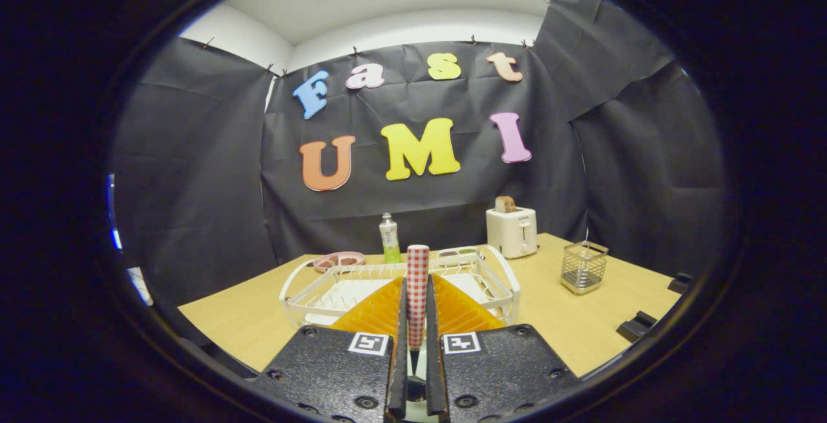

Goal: Take the plate from the dish rack, then take the spoon from the basket and place it into the plate.

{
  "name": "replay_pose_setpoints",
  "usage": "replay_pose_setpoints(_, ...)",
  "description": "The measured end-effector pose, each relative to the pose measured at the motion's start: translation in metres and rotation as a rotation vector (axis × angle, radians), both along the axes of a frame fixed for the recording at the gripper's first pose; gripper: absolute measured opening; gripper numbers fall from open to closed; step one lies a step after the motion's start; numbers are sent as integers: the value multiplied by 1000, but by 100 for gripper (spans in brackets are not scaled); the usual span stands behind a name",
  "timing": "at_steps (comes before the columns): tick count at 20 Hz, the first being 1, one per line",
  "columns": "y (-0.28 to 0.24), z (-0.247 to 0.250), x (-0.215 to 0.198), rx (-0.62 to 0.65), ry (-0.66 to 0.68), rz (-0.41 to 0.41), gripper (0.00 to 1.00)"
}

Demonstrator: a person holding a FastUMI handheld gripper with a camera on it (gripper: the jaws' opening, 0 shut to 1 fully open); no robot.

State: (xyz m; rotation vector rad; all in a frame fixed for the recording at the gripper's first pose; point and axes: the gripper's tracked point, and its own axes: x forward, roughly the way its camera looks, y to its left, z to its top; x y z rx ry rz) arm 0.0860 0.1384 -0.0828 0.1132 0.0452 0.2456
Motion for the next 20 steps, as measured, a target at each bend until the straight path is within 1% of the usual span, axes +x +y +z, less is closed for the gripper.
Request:
replay_pose_setpoints(3,-5,-11,5,22,30,0,17)
replay_pose_setpoints(6,0,-25,8,35,39,29,21)
replay_pose_setpoints(9,-7,-29,7,5,15,28,24)
replay_pose_setpoints(10,-11,-28,7,-4,10,23,27)
replay_pose_setpoints(12,-18,-23,4,3,5,23,29)
replay_pose_setpoints(15,-33,-5,-5,30,-27,13,28)
replay_pose_setpoints(17,-46,9,-13,29,-53,-14,29)
replay_pose_setpoints(19,-60,16,-20,2,-36,-52,31)
replay_pose_setpoints(20,-61,19,-25,2,-23,-53,36)
